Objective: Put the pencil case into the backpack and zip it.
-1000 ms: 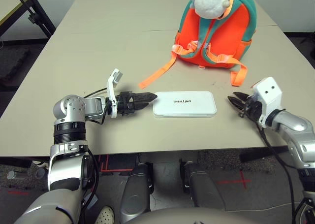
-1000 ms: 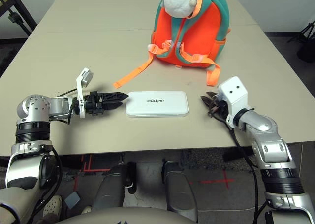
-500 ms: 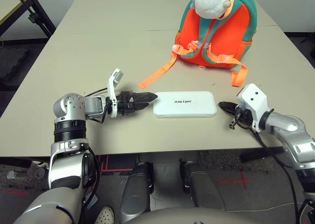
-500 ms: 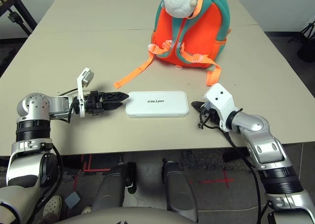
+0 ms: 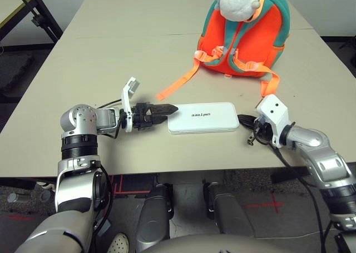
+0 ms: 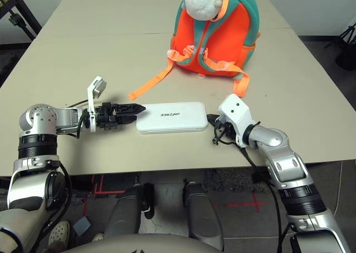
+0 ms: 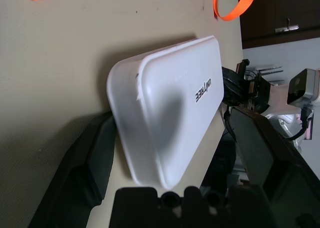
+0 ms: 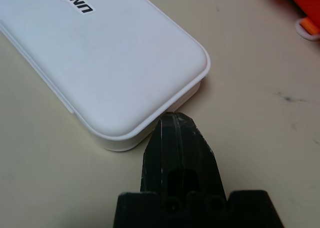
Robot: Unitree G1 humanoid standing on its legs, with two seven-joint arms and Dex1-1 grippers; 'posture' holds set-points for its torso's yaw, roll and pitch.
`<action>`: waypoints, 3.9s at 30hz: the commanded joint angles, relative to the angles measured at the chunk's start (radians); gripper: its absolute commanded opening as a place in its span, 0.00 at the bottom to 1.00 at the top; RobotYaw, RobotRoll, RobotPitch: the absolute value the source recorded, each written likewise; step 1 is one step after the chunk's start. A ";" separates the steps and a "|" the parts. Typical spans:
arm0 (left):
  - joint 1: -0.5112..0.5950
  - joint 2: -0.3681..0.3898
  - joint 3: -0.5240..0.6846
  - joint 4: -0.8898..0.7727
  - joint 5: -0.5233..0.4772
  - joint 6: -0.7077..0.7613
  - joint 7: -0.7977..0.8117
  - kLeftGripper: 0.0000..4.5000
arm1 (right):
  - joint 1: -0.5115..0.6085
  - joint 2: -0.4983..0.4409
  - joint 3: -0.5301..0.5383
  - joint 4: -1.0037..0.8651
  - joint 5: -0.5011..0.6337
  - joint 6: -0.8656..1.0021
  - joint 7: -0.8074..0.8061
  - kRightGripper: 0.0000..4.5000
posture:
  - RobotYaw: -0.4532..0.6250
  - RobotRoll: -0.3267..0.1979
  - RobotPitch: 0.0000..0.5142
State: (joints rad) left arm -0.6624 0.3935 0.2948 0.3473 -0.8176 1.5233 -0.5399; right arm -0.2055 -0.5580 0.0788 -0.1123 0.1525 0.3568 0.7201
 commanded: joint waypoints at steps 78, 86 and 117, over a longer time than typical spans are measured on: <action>-0.323 0.068 0.138 0.082 0.220 -0.735 0.201 0.28 | -0.401 0.349 -0.330 0.018 0.294 0.333 -0.420 1.00 | 0.32 0.62 0.34; -0.317 0.048 0.114 0.081 0.234 -0.762 0.209 0.28 | -0.529 0.401 -0.323 0.214 0.266 0.241 -0.475 1.00 | 0.33 0.62 0.33; -0.282 0.017 0.097 0.021 0.232 -0.759 0.247 0.28 | -0.790 0.420 -0.270 0.891 0.078 -0.328 -0.480 0.28 | 0.37 0.62 0.33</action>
State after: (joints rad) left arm -0.9418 0.4110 0.3925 0.3959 -0.5878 0.7837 -0.2862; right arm -1.0070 -0.1287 -0.2048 0.7905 0.2425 0.0459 0.2220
